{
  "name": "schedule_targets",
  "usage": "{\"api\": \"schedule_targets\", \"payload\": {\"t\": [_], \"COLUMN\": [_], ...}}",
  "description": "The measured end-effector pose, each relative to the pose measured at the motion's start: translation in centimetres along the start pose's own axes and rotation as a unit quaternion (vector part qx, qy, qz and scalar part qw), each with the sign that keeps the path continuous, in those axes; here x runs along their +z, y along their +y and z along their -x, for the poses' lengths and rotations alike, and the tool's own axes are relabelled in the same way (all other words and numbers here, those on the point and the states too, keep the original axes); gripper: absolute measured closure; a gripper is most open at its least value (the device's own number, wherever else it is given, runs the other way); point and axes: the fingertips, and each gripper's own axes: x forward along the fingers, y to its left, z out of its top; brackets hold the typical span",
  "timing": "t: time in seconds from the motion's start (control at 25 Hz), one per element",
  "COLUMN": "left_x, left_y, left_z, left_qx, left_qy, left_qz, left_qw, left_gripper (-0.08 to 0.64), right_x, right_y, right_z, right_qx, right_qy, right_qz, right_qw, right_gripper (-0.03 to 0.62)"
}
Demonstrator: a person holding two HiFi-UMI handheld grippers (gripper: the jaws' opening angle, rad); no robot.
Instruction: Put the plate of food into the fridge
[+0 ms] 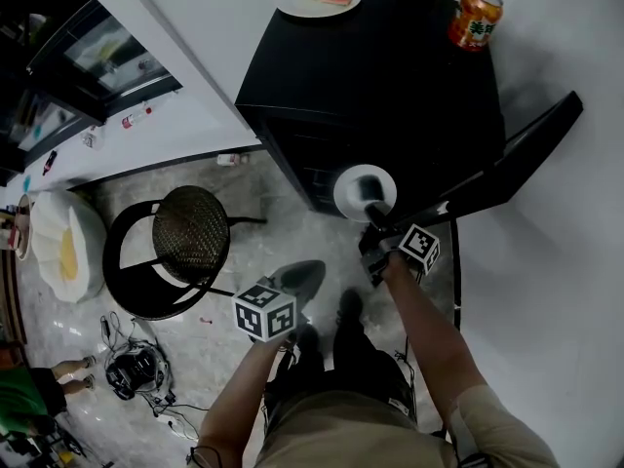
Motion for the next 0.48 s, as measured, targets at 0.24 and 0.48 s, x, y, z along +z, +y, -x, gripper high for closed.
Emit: {"api": "schedule_targets", "payload": {"t": [0.24, 0.48], "left_x": [-0.6, -0.6], "left_y": [0.4, 0.5], "left_z": [0.3, 0.2], "left_qx": [0.006, 0.009], "left_qy": [0.002, 0.002], "left_qz": [0.008, 0.011], "left_qw": [1.0000, 0.9999], "left_gripper": [0.548, 0.548], "right_x": [0.6, 0.9], "right_y": [-0.7, -1.3], "right_z": [-0.3, -0.6], "right_qx": [-0.004, -0.005], "right_qy": [-0.015, -0.019], "right_qz": [-0.014, -0.023], "right_qw": [1.000, 1.000], "right_gripper": [0.551, 0.551]}}
